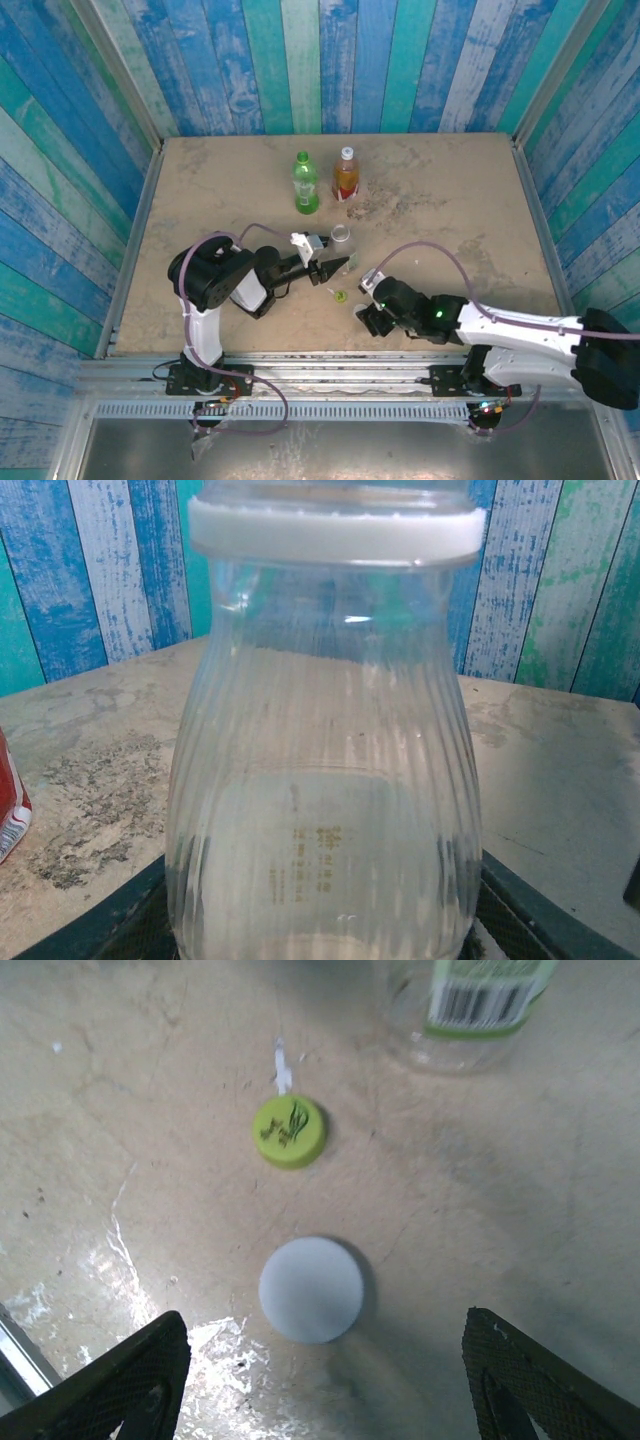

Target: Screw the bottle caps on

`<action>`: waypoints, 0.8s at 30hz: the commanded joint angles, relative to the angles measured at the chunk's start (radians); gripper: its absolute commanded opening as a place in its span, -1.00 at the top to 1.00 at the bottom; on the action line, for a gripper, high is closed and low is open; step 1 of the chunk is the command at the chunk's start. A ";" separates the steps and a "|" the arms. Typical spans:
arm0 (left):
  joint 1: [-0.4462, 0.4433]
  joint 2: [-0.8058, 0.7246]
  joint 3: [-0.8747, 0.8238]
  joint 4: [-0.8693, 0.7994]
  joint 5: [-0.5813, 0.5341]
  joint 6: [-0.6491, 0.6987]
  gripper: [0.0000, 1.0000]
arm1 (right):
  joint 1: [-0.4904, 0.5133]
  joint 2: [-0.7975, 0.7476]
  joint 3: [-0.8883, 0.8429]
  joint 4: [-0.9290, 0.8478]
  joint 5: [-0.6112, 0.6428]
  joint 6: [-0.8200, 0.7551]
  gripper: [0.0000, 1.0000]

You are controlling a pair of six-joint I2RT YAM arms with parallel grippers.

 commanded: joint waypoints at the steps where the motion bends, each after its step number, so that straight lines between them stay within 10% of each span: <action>1: 0.003 -0.007 -0.009 -0.023 -0.015 0.005 -0.25 | 0.030 0.044 -0.035 0.120 0.038 0.041 -0.49; 24: -0.003 -0.026 0.050 -0.187 -0.043 0.035 -0.28 | 0.039 0.200 -0.073 0.240 0.062 0.107 -0.18</action>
